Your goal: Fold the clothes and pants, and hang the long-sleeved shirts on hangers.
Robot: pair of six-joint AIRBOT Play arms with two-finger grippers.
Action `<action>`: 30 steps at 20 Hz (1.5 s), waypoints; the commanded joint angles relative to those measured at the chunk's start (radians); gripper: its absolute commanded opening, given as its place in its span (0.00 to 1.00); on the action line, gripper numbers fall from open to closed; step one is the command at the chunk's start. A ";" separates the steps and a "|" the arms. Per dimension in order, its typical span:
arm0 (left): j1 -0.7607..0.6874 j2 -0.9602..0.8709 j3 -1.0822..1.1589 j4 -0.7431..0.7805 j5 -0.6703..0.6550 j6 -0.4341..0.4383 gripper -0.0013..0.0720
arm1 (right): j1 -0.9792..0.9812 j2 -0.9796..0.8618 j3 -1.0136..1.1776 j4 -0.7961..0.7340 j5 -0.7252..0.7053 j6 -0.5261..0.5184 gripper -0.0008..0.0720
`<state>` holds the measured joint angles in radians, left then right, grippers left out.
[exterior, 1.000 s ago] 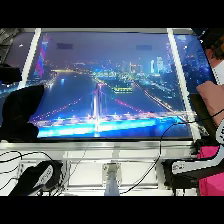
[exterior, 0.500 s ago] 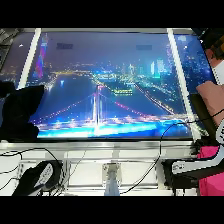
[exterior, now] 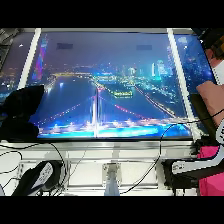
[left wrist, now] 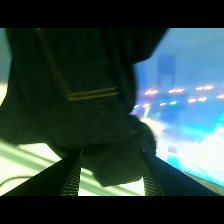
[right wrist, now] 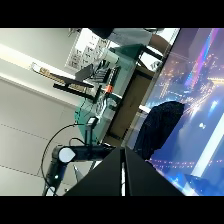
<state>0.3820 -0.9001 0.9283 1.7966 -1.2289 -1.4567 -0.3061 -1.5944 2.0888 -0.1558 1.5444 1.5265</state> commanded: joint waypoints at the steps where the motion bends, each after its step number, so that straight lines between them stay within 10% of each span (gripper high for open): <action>1: 0.038 -0.054 -0.017 0.055 0.002 -0.032 0.63 | 0.001 0.000 0.000 0.000 0.000 0.000 0.04; 18: 0.039 -0.396 -0.017 0.061 0.197 -0.032 0.72 | 0.001 0.000 0.000 -0.001 -0.002 0.001 0.04; 20: 0.039 -0.399 -0.017 0.060 0.201 -0.033 0.52 | 0.001 0.000 0.000 -0.001 -0.002 0.001 0.04; 22: 0.039 -0.399 -0.017 0.058 0.200 -0.033 0.07 | 0.001 0.000 0.000 -0.001 -0.002 0.001 0.04; 26: 0.038 -0.393 0.003 -0.038 0.197 -0.040 0.04 | 0.002 0.000 0.000 -0.001 -0.002 0.001 0.04; 30: 0.020 -0.328 0.124 -0.595 0.260 0.154 0.04 | 0.002 0.000 0.000 -0.002 -0.006 0.000 0.04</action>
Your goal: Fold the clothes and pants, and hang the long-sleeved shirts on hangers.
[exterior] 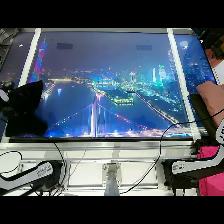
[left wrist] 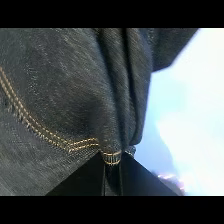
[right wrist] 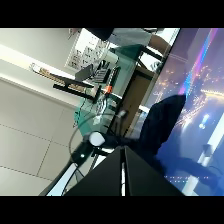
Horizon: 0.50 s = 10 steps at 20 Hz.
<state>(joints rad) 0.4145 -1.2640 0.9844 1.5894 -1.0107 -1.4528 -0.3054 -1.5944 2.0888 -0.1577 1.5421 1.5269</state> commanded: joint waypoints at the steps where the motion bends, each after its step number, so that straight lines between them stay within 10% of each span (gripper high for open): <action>1: -0.033 0.055 0.108 -0.600 0.048 0.274 0.04 | 0.001 0.000 0.000 -0.002 -0.020 0.000 0.04; 4: -0.146 0.077 0.241 -0.964 0.049 0.395 0.04 | 0.001 0.000 0.000 -0.082 -0.066 0.000 0.04; 10: -0.510 0.070 0.326 -0.845 0.049 0.368 0.04 | 0.000 0.000 0.000 -0.256 -0.063 0.000 0.04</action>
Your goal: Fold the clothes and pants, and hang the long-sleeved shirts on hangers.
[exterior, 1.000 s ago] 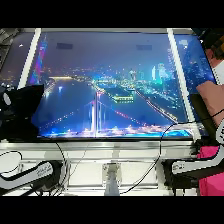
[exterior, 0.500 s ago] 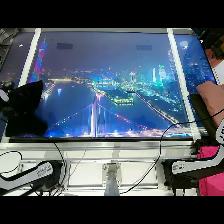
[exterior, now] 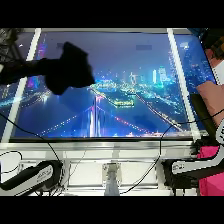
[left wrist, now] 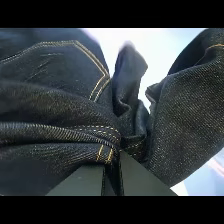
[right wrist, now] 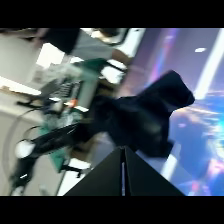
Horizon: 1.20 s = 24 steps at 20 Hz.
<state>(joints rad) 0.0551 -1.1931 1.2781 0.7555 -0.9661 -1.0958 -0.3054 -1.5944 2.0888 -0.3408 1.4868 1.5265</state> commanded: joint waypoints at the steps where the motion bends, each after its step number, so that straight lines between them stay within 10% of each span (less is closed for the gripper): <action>1: -0.208 -0.005 0.032 0.036 0.005 0.002 0.04 | 0.000 0.000 0.000 -0.074 -0.010 0.000 0.04; 5: -0.384 -0.052 0.032 0.106 -0.039 -0.004 0.05 | 0.000 0.000 0.000 -0.079 -0.023 0.000 0.04; 8: -0.467 -0.097 0.032 0.113 -0.076 -0.004 0.76 | 0.000 0.000 0.000 -0.079 -0.047 0.002 0.29; 13: -0.458 -0.098 0.032 0.186 -0.166 -0.004 0.67 | 0.000 -0.002 0.000 -0.089 -0.046 0.000 0.39; 16: -0.422 -0.096 0.032 0.332 -0.182 -0.005 0.05 | 0.000 -0.008 -0.016 -0.128 -0.038 0.000 0.29; 17: -0.406 -0.096 0.032 0.366 -0.175 -0.015 0.04 | 0.000 -0.009 -0.035 -0.157 -0.029 -0.003 0.03; 20: -0.294 -0.098 0.031 0.512 -0.130 -0.153 0.04 | 0.000 -0.034 -0.113 -0.274 0.054 -0.029 0.03; 24: -0.032 -0.103 -0.040 0.343 -0.165 -0.166 0.04 | 0.027 -0.126 -0.292 -0.258 0.101 -0.058 0.03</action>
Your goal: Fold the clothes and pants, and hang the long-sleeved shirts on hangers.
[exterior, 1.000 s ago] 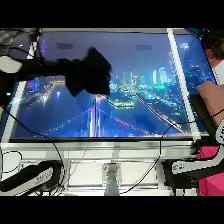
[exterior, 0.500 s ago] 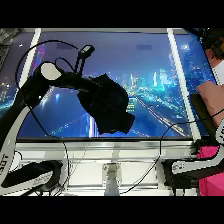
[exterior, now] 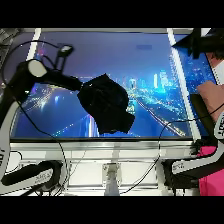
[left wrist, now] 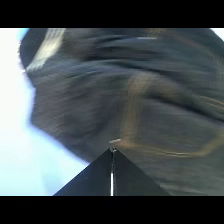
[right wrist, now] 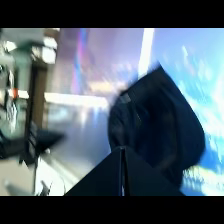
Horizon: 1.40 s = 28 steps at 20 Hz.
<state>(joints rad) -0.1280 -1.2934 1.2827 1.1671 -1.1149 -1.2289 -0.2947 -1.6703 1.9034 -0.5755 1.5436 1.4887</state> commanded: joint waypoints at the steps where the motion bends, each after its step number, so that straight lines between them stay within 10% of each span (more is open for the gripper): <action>1: 0.204 -0.003 -0.092 -0.128 -0.023 -0.014 0.04 | 0.033 -0.074 -0.156 -0.024 0.043 -0.030 0.03; 5: 0.322 -0.008 -0.322 -0.309 -0.020 0.002 0.06 | 0.130 -0.187 -0.285 -0.034 -0.006 -0.044 0.12; 8: 0.305 -0.033 -0.410 -0.332 0.011 0.002 0.68 | 0.210 -0.257 -0.287 -0.040 -0.055 -0.044 0.63; 10: 0.281 -0.062 -0.417 -0.346 0.021 -0.011 0.69 | 0.259 -0.282 -0.287 -0.069 -0.097 -0.045 0.63; 16: 0.175 -0.170 -0.417 -0.532 0.225 -0.013 0.69 | 0.321 -0.309 -0.286 -0.142 -0.134 -0.044 0.86; 21: 0.102 -0.230 -0.417 -0.600 0.360 -0.013 0.68 | 0.315 -0.311 -0.287 -0.143 -0.140 -0.044 0.86; 26: 0.088 -0.245 -0.414 -0.605 0.371 -0.012 0.04 | 0.323 -0.333 -0.287 -0.147 -0.146 -0.044 0.86; 28: 0.100 -0.237 -0.412 -0.620 0.370 -0.013 0.04 | 0.323 -0.344 -0.287 -0.153 -0.141 -0.044 0.86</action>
<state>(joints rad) -0.0315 -1.5311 0.8680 0.5667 -0.7616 -1.2423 0.0257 -2.0014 1.6169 -0.7212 1.4006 1.4445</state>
